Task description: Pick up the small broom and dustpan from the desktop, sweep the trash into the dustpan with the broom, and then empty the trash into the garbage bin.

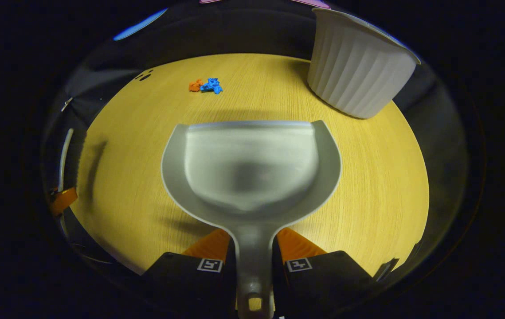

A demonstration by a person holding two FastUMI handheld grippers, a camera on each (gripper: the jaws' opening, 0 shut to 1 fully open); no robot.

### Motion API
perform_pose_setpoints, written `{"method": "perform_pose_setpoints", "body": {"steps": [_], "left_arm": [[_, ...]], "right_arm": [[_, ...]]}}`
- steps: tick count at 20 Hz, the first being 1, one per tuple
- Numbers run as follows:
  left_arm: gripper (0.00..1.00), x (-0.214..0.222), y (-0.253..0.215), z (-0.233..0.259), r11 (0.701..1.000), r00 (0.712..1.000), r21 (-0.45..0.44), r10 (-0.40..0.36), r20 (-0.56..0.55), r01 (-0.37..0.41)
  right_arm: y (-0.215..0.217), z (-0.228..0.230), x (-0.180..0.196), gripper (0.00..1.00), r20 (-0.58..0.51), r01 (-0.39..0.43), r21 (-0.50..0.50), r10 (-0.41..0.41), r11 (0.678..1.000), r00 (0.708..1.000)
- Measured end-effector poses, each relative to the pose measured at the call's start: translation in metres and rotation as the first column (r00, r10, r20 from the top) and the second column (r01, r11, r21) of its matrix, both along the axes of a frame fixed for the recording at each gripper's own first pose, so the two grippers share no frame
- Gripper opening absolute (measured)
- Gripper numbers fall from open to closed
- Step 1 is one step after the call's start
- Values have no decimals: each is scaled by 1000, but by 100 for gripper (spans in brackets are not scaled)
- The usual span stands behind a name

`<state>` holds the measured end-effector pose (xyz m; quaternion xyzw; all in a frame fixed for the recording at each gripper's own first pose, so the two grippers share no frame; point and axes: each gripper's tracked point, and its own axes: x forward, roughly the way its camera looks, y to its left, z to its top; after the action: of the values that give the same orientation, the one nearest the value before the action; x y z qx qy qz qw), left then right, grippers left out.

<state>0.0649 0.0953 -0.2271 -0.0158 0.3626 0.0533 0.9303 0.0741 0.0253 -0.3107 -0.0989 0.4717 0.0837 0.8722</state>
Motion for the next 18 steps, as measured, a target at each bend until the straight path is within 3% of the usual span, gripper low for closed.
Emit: {"method": "perform_pose_setpoints", "body": {"steps": [5, 8, 12, 13, 14, 16, 18], "left_arm": [[27, 75, -24, 13, 997, 998, 39, -65, 0, 65], [27, 121, -34, 19, 994, 996, 62, -91, 7, 91], [26, 185, -50, 16, 997, 997, 29, -74, -16, 74], [27, 202, -54, 18, 996, 997, 24, -80, -18, 80], [27, 217, -56, 18, 995, 995, 40, -94, -22, 94], [27, 246, -60, 25, 980, 987, 115, -162, -20, 163], [25, 269, -66, 28, 933, 961, 229, -273, -49, 276]], "right_arm": [[-13, 17, -2, 41, 18, -148, 5, 148, 989, 989], [-24, 17, -5, 34, 9, -211, -2, 211, 978, 978], [-40, 9, -9, 41, -26, -277, -14, 277, 961, 961], [-41, 8, -11, 34, -38, -291, -1, 290, 957, 956], [-44, 6, -12, 41, -49, -305, 2, 304, 953, 951], [-52, 5, -14, 41, -51, -336, -21, 335, 941, 941], [-57, 3, -17, 37, -53, -361, -33, 359, 932, 932]]}}
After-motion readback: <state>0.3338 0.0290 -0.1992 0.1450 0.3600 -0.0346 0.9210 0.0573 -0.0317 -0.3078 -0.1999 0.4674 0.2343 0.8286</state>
